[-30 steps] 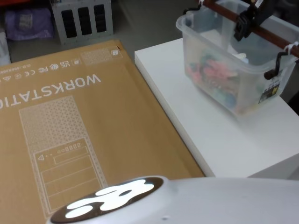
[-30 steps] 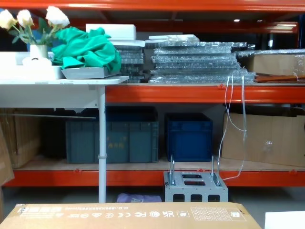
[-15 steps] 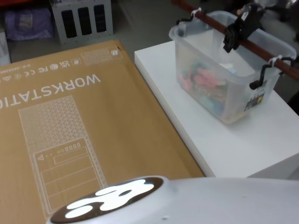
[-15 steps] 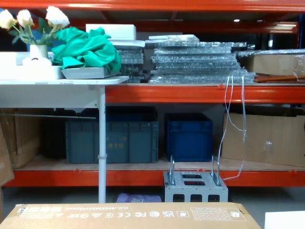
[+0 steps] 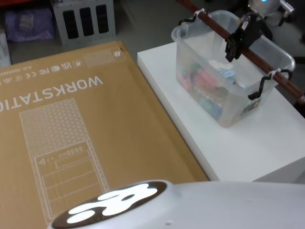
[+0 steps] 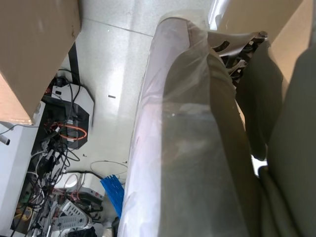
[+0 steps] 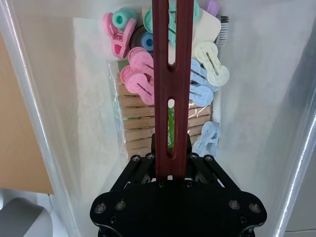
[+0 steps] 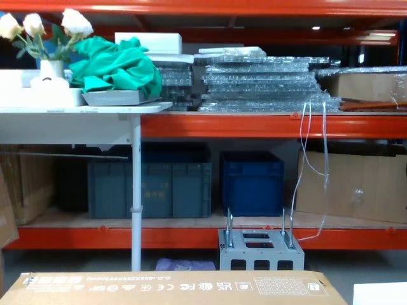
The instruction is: Use one hand to grasp the basket and place it at the designated location.
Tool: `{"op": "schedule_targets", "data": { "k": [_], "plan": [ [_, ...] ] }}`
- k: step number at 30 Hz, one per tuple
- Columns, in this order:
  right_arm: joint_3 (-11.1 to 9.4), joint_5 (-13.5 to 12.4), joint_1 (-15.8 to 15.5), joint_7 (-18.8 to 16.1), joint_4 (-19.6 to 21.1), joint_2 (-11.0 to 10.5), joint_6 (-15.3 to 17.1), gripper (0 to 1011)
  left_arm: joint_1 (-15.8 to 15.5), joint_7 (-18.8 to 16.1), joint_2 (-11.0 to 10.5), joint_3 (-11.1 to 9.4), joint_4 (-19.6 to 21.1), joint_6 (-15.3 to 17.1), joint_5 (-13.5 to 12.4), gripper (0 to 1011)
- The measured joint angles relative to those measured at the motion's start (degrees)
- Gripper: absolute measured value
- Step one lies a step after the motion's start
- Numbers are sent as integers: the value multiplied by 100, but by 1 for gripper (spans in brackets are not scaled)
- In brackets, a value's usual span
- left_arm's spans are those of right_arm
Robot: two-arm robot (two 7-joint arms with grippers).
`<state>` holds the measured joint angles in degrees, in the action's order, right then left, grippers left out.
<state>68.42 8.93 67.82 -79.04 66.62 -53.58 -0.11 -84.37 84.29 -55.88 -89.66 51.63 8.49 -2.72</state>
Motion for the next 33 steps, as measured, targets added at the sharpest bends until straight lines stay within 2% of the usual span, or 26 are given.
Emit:
{"op": "schedule_targets", "data": {
  "k": [4, 18, 23, 26, 33],
  "plan": [
    [-10, 33, -18, -77, -151, 111, -22, 214, 0, 0, 0, 0, 1, 0, 1, 0],
    [-2, 32, -17, -68, -118, 90, -19, 227, 0, 0, 1, 0, 2, 0, 1, 0],
    [0, 28, -17, -67, -110, 84, -18, 356, 0, 0, 0, 0, 2, 0, 1, 0],
    [-1, 24, -17, -66, -107, 82, -17, 488, 0, 0, 0, 0, 2, 0, 1, 0],
    [2, 21, -17, -63, -103, 78, -16, 672, 0, 0, 1, 0, 2, 0, 1, 0]
  ]
}}
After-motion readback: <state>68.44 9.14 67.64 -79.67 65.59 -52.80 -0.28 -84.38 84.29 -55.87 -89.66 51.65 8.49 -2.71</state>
